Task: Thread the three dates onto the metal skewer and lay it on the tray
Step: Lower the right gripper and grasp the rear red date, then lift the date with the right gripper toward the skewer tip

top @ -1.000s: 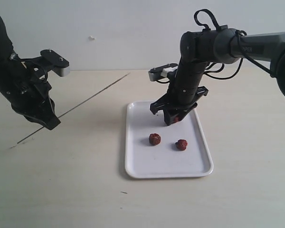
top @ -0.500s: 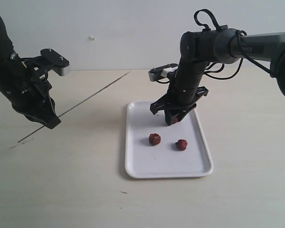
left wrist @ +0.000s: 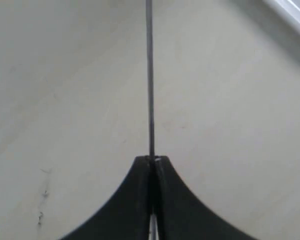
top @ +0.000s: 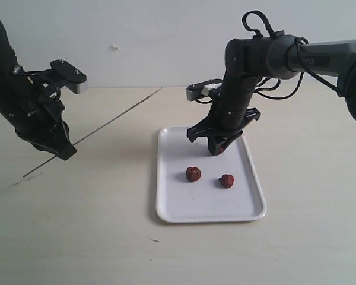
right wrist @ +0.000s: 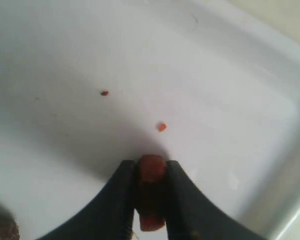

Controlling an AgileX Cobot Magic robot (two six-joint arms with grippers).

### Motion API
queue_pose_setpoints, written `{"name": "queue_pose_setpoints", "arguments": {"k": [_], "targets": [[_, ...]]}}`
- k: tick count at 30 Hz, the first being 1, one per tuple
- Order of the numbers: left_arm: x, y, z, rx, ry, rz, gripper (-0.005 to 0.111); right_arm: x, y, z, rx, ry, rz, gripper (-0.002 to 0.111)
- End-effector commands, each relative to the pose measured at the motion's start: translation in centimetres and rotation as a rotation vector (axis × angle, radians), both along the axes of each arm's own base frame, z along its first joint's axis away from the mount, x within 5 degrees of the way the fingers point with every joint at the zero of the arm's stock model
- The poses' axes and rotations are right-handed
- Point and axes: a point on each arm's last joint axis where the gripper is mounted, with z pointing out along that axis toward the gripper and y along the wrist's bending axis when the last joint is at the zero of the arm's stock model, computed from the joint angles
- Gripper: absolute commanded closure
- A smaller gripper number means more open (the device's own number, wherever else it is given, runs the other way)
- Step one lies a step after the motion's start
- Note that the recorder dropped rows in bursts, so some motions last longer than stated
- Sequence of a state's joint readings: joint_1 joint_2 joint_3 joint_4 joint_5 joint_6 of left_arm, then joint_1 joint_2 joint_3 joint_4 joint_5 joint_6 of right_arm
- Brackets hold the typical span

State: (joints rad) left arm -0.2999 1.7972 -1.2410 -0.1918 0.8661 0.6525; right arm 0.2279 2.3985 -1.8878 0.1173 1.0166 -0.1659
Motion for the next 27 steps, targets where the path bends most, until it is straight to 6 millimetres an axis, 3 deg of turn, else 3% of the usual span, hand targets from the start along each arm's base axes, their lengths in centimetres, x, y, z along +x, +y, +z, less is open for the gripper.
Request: {"name": "queue_pose_setpoints", "arguments": {"k": [1,7,14,19,27], "targets": [[0.2,0.0,0.3,-0.009,-0.025,-0.016,0.107,-0.2,-0.1,2.4,-0.004,0.023,0.007,0.089],[1.5,-0.3,0.1,-0.027,-0.151,-0.032,0.107,-0.3,-1.9,7.7,0.064,0.003,-0.003,0.089],[3.5,-0.7,-4.0,0.013,-0.210,-0.125,0.107,0.2,-5.4,12.0,0.475,-0.069,-0.096,0.089],[5.2,-1.2,-6.0,-0.006,-0.323,-0.095,0.107,0.5,-6.0,12.4,0.559,-0.081,-0.116,0.089],[5.0,-3.1,-6.3,0.024,-0.384,-0.236,0.107,0.5,-5.8,12.7,0.600,-0.090,-0.107,0.089]]}}
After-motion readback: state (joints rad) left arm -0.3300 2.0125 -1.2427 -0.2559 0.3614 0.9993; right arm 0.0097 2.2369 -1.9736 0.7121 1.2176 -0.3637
